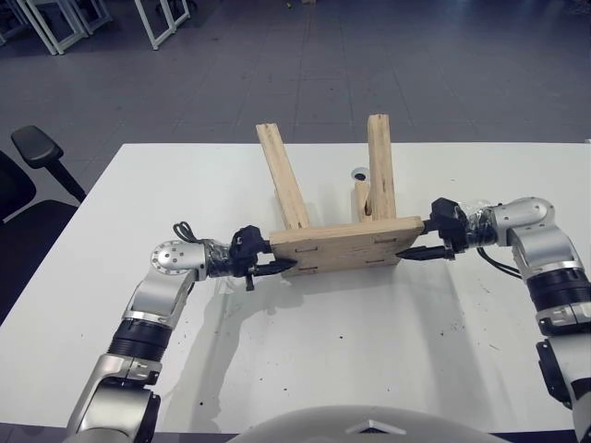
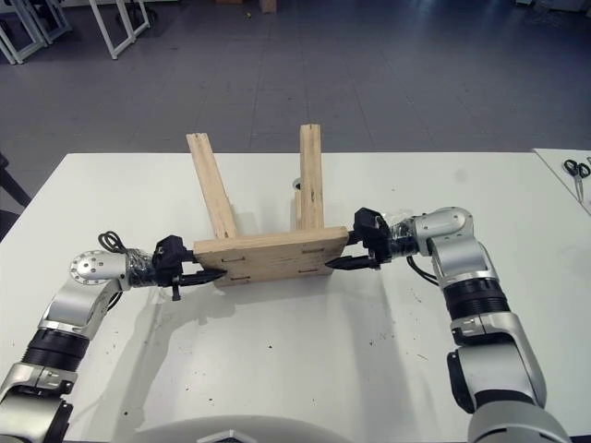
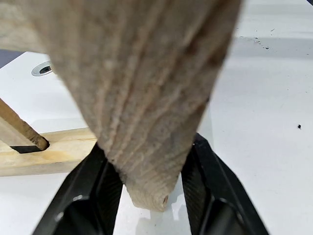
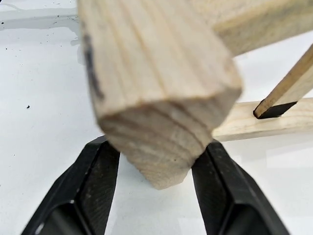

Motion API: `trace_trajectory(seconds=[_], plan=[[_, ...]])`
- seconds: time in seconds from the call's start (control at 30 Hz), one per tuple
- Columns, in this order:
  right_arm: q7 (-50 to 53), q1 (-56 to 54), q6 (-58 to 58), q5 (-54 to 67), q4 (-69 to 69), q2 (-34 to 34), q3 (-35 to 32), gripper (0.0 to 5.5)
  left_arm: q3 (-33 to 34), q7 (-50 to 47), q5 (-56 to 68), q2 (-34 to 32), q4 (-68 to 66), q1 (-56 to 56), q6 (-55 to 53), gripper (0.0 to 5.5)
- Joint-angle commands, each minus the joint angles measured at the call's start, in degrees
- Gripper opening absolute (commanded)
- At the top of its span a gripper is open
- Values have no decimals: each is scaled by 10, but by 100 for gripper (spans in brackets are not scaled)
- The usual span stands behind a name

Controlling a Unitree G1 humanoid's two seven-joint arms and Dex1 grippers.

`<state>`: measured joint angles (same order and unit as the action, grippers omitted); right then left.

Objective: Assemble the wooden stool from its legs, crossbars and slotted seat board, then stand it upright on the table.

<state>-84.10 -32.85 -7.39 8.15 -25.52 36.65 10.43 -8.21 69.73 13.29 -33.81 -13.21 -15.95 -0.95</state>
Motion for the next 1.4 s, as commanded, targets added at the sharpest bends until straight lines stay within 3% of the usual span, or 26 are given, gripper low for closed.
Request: trace_trajectory(seconds=[0.03,0.13,0.23,0.33,0.4,0.47,0.53,0.6,0.77,0.9,0.97,1.03,1.07,1.27,1.4], plan=[[2,16,13,14,31,-5,-2,174,2,51,5,-22,-49,-39,7,151],[-11,21,-69,75,70,-6,-32,148,11,116,52,-42,-37,-64,-54,145],[-33,-7,-263,214,130,13,-96,147,57,159,199,-71,47,-110,-274,142],[-20,-61,-469,367,134,25,-187,147,131,123,376,-81,69,-199,-525,140],[78,-118,-593,456,74,-7,-279,144,199,29,476,-49,2,-277,-673,133],[290,-196,-652,523,-27,-67,-390,134,270,-132,537,18,-74,-338,-731,130],[610,-259,-565,614,-91,-163,-488,131,343,-364,583,104,-159,-393,-698,130],[816,-294,-461,647,-139,-225,-540,131,396,-547,620,163,-239,-437,-633,130],[971,-359,-276,622,-268,-251,-575,132,483,-825,663,242,-361,-503,-407,130],[1027,-403,-195,607,-332,-268,-578,132,498,-891,640,257,-455,-560,-300,130],[1018,-404,-216,570,-370,-261,-548,128,489,-902,611,268,-471,-562,-278,130],[966,-393,-268,525,-407,-244,-505,159,478,-913,584,267,-483,-549,-285,130],[940,-390,-283,509,-418,-237,-493,182,476,-913,573,266,-491,-543,-283,168],[832,-378,-324,458,-444,-202,-483,280,501,-857,559,250,-509,-525,-338,258],[806,-358,-354,435,-431,-187,-480,354,507,-835,545,228,-497,-516,-364,261]])
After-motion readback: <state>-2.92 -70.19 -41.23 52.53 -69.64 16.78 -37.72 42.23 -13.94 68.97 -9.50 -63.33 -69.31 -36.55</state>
